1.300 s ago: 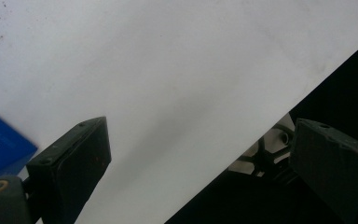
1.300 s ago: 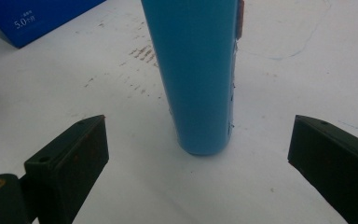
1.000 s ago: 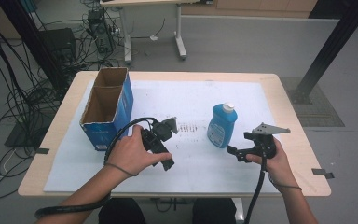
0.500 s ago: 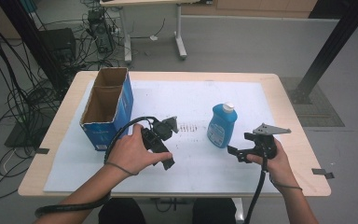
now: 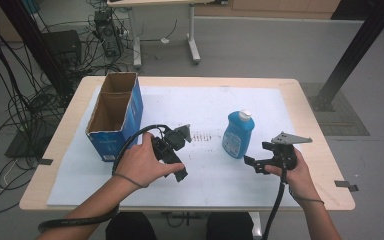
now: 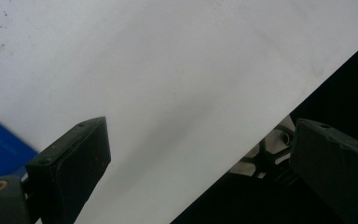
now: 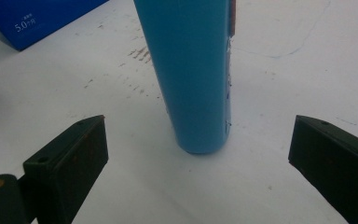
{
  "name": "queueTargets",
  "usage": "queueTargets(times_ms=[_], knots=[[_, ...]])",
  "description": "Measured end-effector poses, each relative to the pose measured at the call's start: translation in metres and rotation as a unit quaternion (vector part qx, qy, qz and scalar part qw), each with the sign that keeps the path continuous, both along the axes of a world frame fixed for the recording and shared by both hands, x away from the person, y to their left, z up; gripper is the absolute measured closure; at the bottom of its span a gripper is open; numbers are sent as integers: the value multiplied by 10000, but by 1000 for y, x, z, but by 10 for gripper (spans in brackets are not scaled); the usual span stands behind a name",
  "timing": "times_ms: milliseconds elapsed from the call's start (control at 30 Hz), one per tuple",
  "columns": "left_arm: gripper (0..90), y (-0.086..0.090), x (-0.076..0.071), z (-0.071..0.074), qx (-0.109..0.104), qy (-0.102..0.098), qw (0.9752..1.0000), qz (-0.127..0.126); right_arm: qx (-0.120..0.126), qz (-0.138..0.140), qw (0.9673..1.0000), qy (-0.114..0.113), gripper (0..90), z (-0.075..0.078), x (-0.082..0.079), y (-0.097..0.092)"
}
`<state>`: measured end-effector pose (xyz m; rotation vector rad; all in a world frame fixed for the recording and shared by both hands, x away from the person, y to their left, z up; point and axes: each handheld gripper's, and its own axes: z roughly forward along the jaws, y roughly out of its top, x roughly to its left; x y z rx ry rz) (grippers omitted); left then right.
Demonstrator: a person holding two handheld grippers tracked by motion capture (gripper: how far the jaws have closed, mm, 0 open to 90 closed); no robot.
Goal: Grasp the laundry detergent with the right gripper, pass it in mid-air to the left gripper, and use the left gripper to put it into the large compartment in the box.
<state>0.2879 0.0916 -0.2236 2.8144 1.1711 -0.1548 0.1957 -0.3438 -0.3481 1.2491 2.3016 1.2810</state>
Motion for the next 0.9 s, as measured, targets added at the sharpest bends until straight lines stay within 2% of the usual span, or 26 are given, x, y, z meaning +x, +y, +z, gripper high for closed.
queueTargets(times_ms=[900], knots=[[60, 1, 3, 2, -8, -21, 10000, 13, -7, 20, 10000, -5, 45, -2, 5, 3]])
